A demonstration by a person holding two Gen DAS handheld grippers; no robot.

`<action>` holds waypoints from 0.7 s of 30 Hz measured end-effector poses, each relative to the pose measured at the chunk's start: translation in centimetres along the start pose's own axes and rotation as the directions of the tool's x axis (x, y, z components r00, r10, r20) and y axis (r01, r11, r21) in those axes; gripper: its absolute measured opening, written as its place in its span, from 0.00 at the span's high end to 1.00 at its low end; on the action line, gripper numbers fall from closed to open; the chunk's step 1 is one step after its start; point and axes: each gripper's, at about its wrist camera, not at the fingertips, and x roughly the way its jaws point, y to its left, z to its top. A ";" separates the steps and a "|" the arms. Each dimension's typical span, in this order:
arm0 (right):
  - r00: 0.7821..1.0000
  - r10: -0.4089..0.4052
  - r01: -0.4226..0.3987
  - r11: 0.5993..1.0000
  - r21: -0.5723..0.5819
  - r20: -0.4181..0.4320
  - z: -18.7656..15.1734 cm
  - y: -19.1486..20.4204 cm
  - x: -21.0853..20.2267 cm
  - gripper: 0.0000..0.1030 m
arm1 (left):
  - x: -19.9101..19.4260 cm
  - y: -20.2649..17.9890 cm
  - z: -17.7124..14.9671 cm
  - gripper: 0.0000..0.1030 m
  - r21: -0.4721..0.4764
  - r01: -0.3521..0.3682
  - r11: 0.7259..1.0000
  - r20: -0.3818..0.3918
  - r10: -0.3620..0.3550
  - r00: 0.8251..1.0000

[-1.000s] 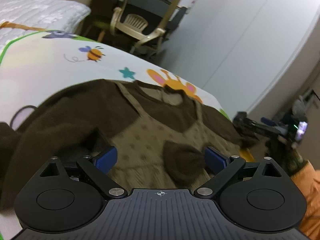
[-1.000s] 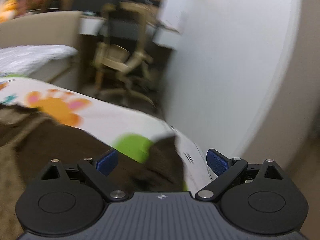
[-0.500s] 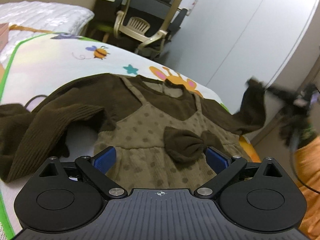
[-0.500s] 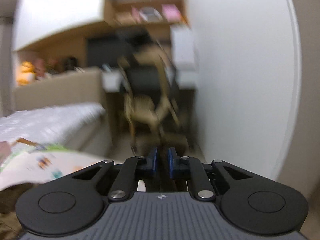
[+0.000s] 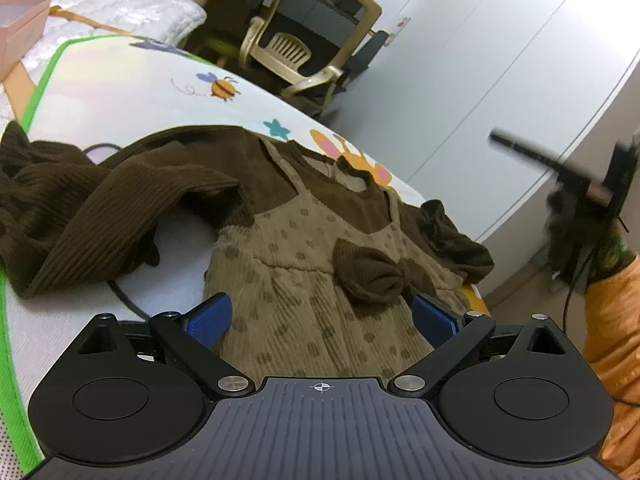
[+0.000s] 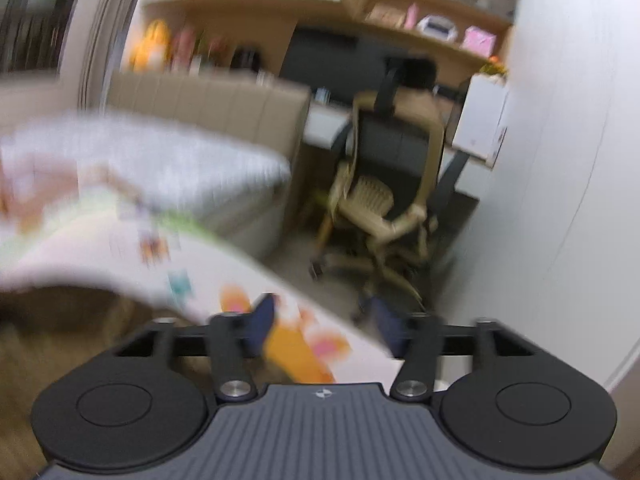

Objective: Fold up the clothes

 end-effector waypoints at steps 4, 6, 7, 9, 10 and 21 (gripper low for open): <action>0.985 -0.061 0.029 0.981 -0.190 -0.164 -4.9 1.8 2.6 0.40 | 0.4 0.1 0.0 0.03 -0.002 0.009 1.000 -0.012 -0.010 1.000; 0.967 -0.110 0.042 0.959 -0.282 -0.230 -7.3 2.4 4.0 0.38 | 0.4 0.1 -0.1 0.03 0.000 0.010 1.000 -0.018 -0.010 1.000; 0.961 -0.132 0.056 0.953 -0.297 -0.241 -8.3 2.2 4.7 0.38 | 0.5 0.1 -0.1 0.03 -0.001 0.008 1.000 -0.020 -0.008 1.000; 0.959 -0.144 0.079 0.963 -0.259 -0.244 -9.4 1.5 5.8 0.38 | 0.6 0.1 -0.1 0.03 -0.004 0.001 1.000 -0.023 -0.001 1.000; 0.958 -0.150 0.090 0.967 -0.239 -0.245 -10.0 1.1 6.3 0.40 | 0.7 0.1 -0.1 0.03 -0.006 -0.003 1.000 -0.025 0.003 1.000; 0.994 0.059 -0.083 0.951 0.297 0.089 -0.2 -0.9 2.4 0.93 | 1.0 0.2 0.3 0.03 -0.021 -0.023 1.000 -0.038 0.022 0.999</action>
